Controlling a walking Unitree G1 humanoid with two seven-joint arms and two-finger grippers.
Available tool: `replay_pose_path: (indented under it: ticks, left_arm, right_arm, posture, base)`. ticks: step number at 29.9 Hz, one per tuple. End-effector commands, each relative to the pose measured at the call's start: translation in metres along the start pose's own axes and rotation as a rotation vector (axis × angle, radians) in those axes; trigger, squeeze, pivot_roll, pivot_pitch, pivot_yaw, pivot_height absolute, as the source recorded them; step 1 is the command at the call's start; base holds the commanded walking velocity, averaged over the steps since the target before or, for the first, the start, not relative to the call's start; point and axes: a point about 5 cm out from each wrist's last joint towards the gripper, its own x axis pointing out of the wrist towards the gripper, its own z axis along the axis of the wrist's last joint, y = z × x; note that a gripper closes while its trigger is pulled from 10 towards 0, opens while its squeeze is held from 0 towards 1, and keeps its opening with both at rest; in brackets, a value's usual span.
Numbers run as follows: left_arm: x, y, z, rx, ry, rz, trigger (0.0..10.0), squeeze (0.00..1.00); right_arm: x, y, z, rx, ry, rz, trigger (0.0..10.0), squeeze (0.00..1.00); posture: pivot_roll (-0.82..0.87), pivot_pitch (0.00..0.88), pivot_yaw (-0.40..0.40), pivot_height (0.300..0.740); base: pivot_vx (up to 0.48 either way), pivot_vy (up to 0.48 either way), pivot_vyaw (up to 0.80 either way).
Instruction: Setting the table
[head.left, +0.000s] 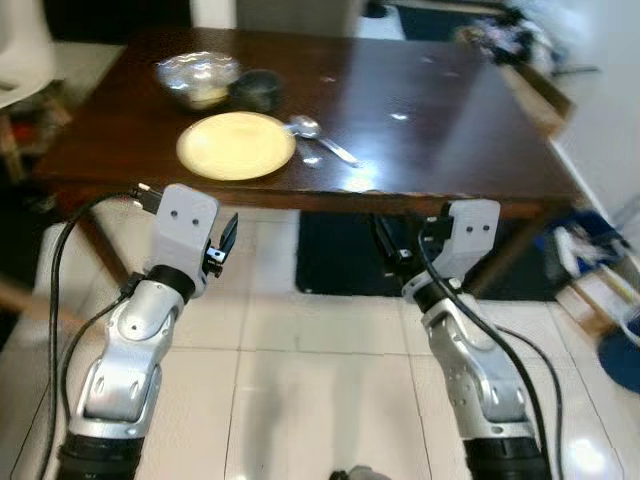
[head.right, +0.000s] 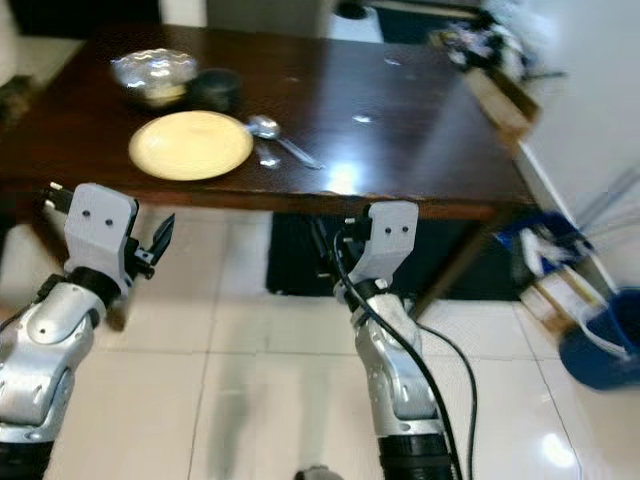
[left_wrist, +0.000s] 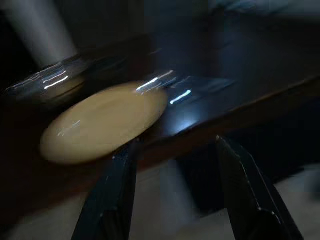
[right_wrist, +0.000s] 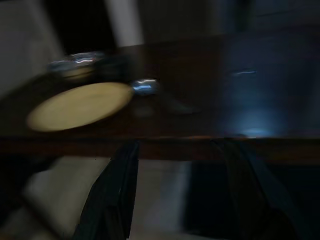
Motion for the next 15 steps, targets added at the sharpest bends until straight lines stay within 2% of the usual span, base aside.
replay_pose_path:
  ticks: [1,8,15]
  left_arm:
    - [-0.0042,0.0068,-0.0064,0.013,0.025,0.020,10.0,0.00]
    - [-0.0046,0.0071,-0.0084,0.013,0.028,0.021,10.0,0.00]
    - [-0.0037,0.0110,-0.0100,0.013,0.035,0.052,10.0,0.00]
  right_arm:
    - [0.0011,0.0062,0.0000,0.014,-0.007,0.020,10.0,0.00]
    - [0.0005,0.0067,0.0001,0.013,-0.006,0.024,10.0,0.00]
    - [0.0002,0.0120,-0.0004,0.017,0.004,0.080,10.0,0.00]
  posture:
    - [-0.07,0.022,0.024,0.740]
    - [-0.07,0.025,0.022,0.740]
    - [-0.07,0.025,0.022,0.740]
  base:
    - [0.480,0.000,0.00]
    - [0.480,0.000,0.00]
    - [0.480,0.000,0.00]
